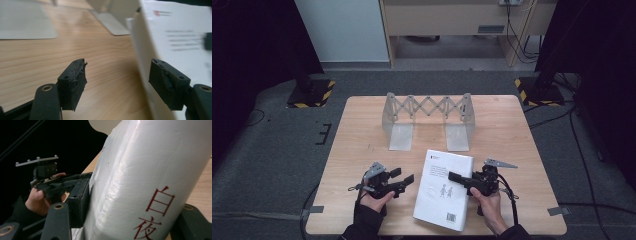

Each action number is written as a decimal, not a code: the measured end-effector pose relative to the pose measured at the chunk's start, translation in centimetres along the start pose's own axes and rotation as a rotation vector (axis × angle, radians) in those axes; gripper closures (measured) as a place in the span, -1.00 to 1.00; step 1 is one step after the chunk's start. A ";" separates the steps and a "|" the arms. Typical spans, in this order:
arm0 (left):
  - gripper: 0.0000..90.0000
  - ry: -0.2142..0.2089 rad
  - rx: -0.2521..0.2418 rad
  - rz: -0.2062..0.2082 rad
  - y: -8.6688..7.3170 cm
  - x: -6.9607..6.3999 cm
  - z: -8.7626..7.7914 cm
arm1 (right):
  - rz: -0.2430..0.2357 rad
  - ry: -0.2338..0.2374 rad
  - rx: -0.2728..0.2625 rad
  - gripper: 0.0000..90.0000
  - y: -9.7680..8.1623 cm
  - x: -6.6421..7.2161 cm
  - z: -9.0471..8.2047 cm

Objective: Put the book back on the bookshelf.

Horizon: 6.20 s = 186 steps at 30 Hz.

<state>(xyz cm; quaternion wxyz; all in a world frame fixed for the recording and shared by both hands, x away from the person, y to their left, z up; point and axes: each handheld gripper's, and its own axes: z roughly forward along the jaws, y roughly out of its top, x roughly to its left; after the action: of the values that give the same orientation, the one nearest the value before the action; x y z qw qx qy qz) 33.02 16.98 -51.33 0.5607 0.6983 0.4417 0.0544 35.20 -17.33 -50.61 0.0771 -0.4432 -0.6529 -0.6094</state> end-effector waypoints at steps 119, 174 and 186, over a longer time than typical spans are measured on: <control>-0.66 0.510 0.193 0.059 0.2 6.0 -0.3 | -0.178 -0.121 -0.153 0.18 4.9 3.1 -3.3; -0.66 0.504 0.194 0.061 0.2 6.1 -0.4 | -0.313 -0.361 -0.313 0.19 11.9 3.9 -3.8; -0.66 0.504 0.195 0.064 0.2 6.1 -0.3 | -0.341 -0.407 -0.349 0.19 14.1 3.8 -2.6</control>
<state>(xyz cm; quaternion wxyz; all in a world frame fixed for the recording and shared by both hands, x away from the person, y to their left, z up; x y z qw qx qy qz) 36.63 21.36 -53.55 0.3612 0.7269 0.5482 0.2014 41.32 -19.70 -37.28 -0.2358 -0.4466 -0.6055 -0.6151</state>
